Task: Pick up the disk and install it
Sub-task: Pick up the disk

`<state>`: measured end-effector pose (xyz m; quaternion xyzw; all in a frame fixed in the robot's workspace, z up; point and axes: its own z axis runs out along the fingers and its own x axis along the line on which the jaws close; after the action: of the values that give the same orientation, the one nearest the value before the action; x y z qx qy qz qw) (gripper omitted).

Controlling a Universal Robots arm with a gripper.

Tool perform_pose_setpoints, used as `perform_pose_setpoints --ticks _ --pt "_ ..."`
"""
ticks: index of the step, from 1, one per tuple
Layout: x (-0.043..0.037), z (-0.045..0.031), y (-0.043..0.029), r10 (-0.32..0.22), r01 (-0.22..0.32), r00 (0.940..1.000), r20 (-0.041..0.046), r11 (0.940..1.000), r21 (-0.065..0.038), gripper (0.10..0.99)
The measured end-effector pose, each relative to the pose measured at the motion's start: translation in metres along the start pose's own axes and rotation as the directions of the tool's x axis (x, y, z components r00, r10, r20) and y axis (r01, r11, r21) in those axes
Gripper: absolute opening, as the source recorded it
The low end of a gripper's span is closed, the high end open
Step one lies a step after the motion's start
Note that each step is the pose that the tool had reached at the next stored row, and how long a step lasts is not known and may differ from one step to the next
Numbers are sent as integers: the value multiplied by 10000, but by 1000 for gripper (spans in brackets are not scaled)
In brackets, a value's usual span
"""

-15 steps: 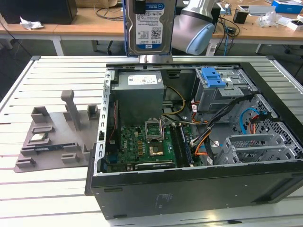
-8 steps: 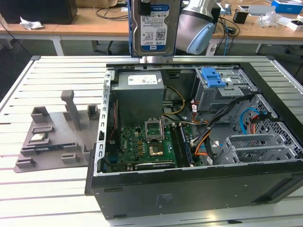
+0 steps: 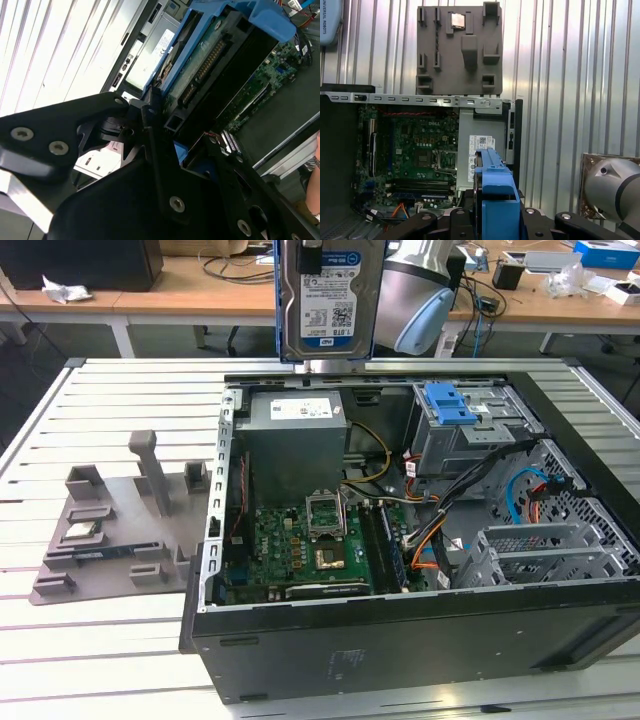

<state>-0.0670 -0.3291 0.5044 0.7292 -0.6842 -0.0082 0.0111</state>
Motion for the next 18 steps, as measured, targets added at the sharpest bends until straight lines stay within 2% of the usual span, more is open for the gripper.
perform_pose_setpoints --ticks 18 --pt "3 67 -45 0 0 10000 -1 10000 0 365"
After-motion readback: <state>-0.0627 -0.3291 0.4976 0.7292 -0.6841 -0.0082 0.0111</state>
